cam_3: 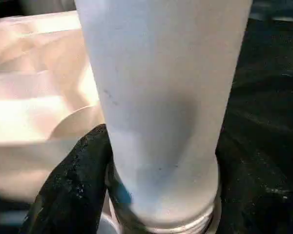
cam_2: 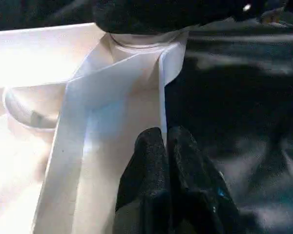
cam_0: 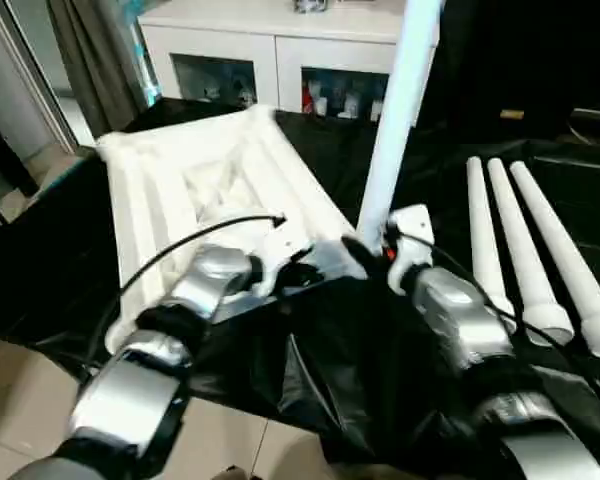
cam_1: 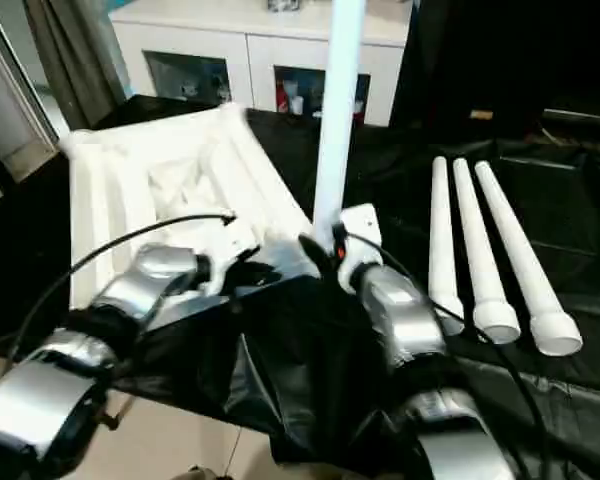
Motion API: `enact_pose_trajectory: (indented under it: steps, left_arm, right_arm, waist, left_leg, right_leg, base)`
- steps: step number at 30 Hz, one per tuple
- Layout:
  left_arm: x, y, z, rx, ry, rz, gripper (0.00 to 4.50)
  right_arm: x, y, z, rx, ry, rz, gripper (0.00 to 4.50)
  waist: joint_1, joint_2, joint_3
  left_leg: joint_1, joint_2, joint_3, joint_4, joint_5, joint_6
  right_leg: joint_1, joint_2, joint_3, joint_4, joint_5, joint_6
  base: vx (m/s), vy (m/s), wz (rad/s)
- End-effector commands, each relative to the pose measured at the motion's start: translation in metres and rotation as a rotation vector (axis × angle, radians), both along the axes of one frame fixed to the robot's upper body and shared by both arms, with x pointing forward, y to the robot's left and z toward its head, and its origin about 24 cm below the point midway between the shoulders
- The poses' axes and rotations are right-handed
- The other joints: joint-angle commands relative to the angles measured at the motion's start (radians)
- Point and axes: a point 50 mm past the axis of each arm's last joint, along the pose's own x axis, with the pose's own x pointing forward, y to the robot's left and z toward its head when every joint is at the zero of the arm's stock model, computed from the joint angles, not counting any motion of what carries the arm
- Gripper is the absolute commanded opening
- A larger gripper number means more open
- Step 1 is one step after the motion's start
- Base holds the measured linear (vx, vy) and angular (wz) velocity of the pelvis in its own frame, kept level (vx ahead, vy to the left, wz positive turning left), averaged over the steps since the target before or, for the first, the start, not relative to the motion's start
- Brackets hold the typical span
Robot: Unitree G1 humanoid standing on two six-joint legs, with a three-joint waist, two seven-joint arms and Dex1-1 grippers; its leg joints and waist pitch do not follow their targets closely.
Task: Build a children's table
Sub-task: Rotate leg to tighten
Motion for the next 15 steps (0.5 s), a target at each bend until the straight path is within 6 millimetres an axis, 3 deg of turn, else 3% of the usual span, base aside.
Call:
enact_pose_trajectory:
  steps: [1,2,3,4,7,11,15]
  left_arm:
    - [0.011,-0.012,0.018,-0.078,-0.081,0.098,0.0]
    - [0.012,-0.015,0.019,-0.08,-0.084,0.117,0.0]
    - [0.013,-0.017,0.019,-0.084,-0.085,0.121,0.0]
    - [0.013,-0.018,0.02,-0.086,-0.085,0.12,0.0]
    - [0.011,-0.026,0.021,-0.098,-0.089,0.078,0.0]
    - [0.008,-0.026,0.02,-0.106,-0.084,0.03,0.0]
    - [0.001,-0.017,0.016,-0.11,-0.062,-0.077,0.0]
  right_arm:
    - [-0.012,0.004,-0.033,-0.016,0.161,-0.054,2.72]
    - [-0.011,0.011,-0.032,-0.018,0.155,-0.044,2.72]
    - [-0.01,0.016,-0.03,-0.018,0.143,-0.029,2.72]
    - [-0.009,0.018,-0.029,-0.017,0.138,-0.024,2.72]
    - [-0.005,0.03,-0.019,0.002,0.087,0.039,3.42]
    - [-0.003,0.028,-0.014,-0.003,0.05,0.091,3.5]
    - [-0.006,0.011,-0.007,-0.022,-0.008,0.241,3.5]
  waist:
    - [-0.008,-0.006,-0.056]
    - [-0.006,-0.008,-0.056]
    - [-0.005,-0.003,-0.058]
    - [-0.005,-0.005,-0.058]
    - [-0.006,-0.008,-0.061]
    - [-0.003,-0.01,-0.064]
    - [0.002,-0.012,-0.066]
  left_leg:
    - [0.031,0.056,-0.045,-0.081,-0.386,-0.005]
    - [0.032,0.057,-0.044,-0.082,-0.383,-0.003]
    - [0.031,0.057,-0.044,-0.082,-0.381,-0.002]
    - [0.026,0.058,-0.044,-0.086,-0.37,0.005]
    - [0.021,0.059,-0.042,-0.086,-0.35,0.016]
    - [0.016,0.059,-0.038,-0.084,-0.31,0.039]
    - [0.011,0.06,-0.035,-0.081,-0.266,0.064]
  right_leg:
    - [0.018,-0.09,0.043,-0.114,-0.565,-0.141]
    - [0.018,-0.088,0.043,-0.114,-0.543,-0.143]
    - [0.021,-0.088,0.044,-0.112,-0.525,-0.148]
    - [0.026,-0.088,0.044,-0.11,-0.491,-0.154]
    - [0.031,-0.09,0.045,-0.103,-0.442,-0.172]
    - [0.036,-0.091,0.048,-0.097,-0.386,-0.193]
    - [0.042,-0.09,0.048,-0.092,-0.347,-0.201]
  base:
    - [0.0,0.0,0.0]
    - [0.0,0.0,0.0]
    - [0.0,0.0,0.0]
    - [0.0,0.0,0.0]
    - [0.0,0.0,0.0]
    - [0.0,0.0,0.0]
    - [0.0,0.0,0.0]
